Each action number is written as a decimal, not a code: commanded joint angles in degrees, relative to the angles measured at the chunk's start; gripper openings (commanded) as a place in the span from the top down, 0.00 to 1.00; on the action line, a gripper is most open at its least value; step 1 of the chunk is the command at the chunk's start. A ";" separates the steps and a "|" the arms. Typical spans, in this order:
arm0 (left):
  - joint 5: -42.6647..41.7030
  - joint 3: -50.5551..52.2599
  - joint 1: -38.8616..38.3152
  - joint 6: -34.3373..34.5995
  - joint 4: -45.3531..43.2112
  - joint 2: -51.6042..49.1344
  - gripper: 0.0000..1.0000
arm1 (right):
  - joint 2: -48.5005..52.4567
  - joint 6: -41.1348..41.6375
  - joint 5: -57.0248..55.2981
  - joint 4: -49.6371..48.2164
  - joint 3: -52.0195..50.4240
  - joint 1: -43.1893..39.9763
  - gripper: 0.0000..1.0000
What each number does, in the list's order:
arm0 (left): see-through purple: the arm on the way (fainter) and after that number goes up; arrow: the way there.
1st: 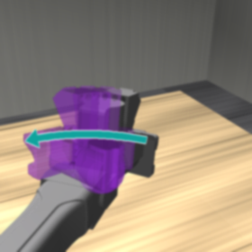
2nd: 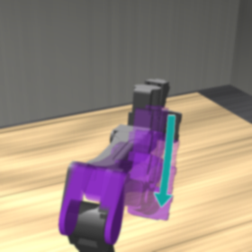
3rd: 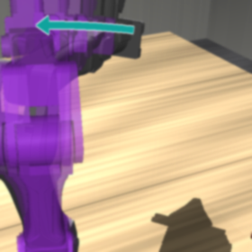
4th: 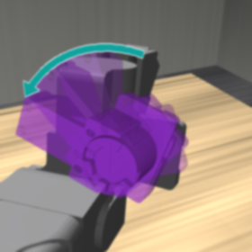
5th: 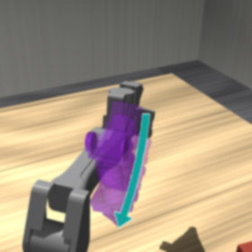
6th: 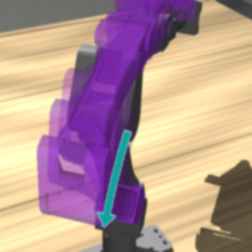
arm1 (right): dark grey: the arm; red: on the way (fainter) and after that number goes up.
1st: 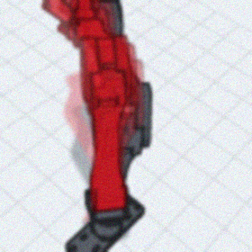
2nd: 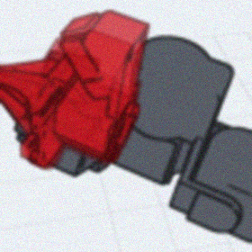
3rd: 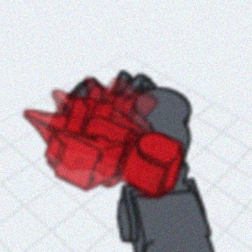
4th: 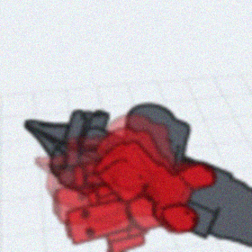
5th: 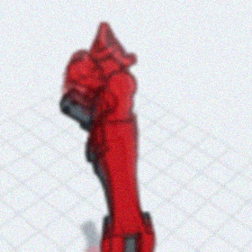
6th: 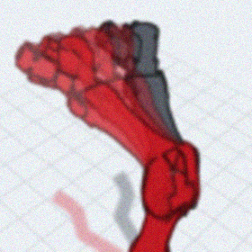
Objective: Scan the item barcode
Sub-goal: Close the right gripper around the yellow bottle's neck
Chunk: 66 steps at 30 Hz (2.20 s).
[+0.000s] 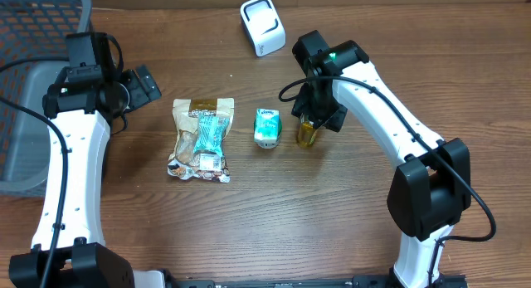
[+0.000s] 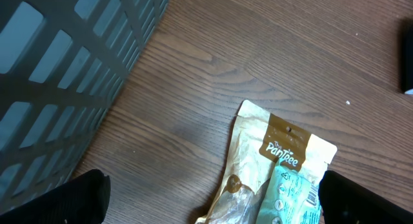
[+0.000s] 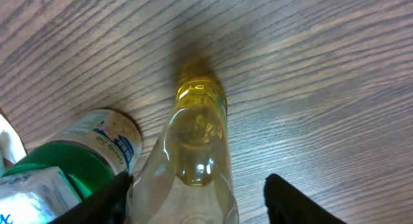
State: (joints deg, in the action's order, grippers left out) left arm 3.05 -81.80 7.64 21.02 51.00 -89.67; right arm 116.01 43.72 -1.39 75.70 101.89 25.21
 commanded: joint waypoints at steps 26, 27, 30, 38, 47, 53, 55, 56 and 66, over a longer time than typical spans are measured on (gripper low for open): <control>0.33 -0.44 0.59 -0.22 -0.22 -0.22 0.00 | -0.24 -0.31 1.03 1.44 0.07 -0.02 0.52; 0.33 -0.44 0.59 -0.22 -0.24 -0.22 0.00 | -0.24 -0.31 1.03 1.51 0.07 -0.02 0.51; 0.33 -0.44 0.59 -0.22 -0.22 -0.22 0.01 | -0.24 -0.31 1.03 1.51 0.07 -0.04 0.41; 0.33 -0.44 0.59 -0.22 -0.22 -0.22 0.00 | -0.24 -0.33 1.03 1.55 0.07 -0.02 0.38; 0.33 -0.44 0.59 -0.22 -0.24 -0.22 0.00 | -0.24 -0.39 1.03 1.55 0.04 -0.02 0.39; 0.33 -0.44 0.59 -0.22 -0.22 -0.22 0.00 | -0.24 -0.48 1.03 1.60 0.04 -0.02 0.39; 0.33 -0.44 0.59 -0.22 -0.22 -0.22 0.00 | -0.24 -0.46 1.01 1.55 0.04 -0.02 0.39; 0.33 -0.44 0.59 -0.22 -0.22 -0.22 0.00 | -0.22 -0.46 1.01 1.53 0.04 -0.02 0.39; 0.33 -0.44 0.59 -0.22 -0.24 -0.22 0.00 | -0.15 -0.46 1.01 1.49 0.04 -0.04 0.39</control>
State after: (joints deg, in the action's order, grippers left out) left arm 3.03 -81.80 7.64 21.02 51.00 -89.67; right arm 116.01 43.48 -0.23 77.34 101.89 25.21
